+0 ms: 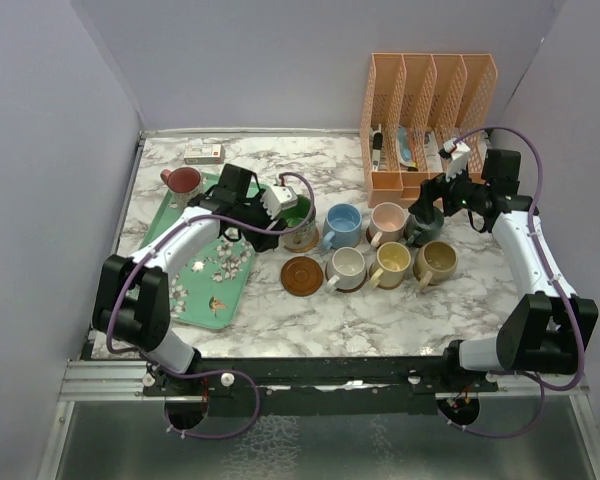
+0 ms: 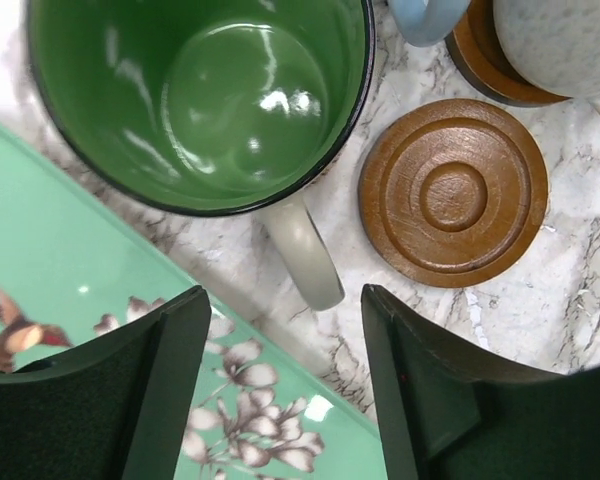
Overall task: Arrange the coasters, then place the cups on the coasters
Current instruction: Place the cup on the coaster, then pick up the cup from the tray.
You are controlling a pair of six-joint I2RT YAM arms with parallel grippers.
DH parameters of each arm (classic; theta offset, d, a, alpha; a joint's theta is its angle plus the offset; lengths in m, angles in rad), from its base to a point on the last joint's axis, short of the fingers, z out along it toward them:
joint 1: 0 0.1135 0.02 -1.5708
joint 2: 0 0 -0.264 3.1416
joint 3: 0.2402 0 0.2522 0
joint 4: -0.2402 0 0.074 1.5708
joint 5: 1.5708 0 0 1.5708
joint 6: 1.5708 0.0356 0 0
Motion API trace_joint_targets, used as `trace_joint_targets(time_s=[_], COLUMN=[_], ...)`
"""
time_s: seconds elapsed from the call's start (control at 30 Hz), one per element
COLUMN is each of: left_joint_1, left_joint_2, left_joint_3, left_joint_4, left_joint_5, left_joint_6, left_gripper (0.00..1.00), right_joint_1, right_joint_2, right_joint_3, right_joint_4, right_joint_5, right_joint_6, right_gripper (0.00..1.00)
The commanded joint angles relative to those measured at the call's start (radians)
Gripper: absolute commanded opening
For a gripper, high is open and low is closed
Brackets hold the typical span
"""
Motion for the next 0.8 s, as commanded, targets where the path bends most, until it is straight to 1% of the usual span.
trace_joint_targets(time_s=[0.0, 0.07, 0.17, 0.27, 0.5, 0.77], left_joint_1=[-0.003, 0.0, 0.016, 0.057, 0.216, 0.347], left_joint_2=[-0.125, -0.161, -0.201, -0.211, -0.197, -0.132], left_joint_3=[0.015, 0.026, 0.049, 0.087, 0.164, 0.219], left_joint_4=[0.013, 0.013, 0.013, 0.0, 0.002, 0.067], left_joint_5=[-0.087, -0.138, -0.205, -0.235, -0.197, -0.216], left_joint_6=[0.005, -0.007, -0.019, -0.032, -0.084, -0.138], left_gripper=[0.68, 0.7, 0.72, 0.73, 0.72, 0.73], right_joint_1=[0.003, 0.003, 0.003, 0.003, 0.003, 0.003], right_joint_2=[0.005, 0.005, 0.005, 0.003, 0.0, -0.006], right_joint_3=[0.009, 0.008, 0.008, 0.009, 0.009, 0.009], right_joint_4=[-0.017, -0.018, -0.017, -0.018, -0.02, -0.02], right_joint_5=[-0.02, -0.024, -0.027, -0.029, -0.033, -0.033], right_joint_6=[-0.01, -0.009, -0.01, -0.01, -0.009, -0.01], right_gripper=[0.98, 0.98, 0.98, 0.98, 0.98, 0.98])
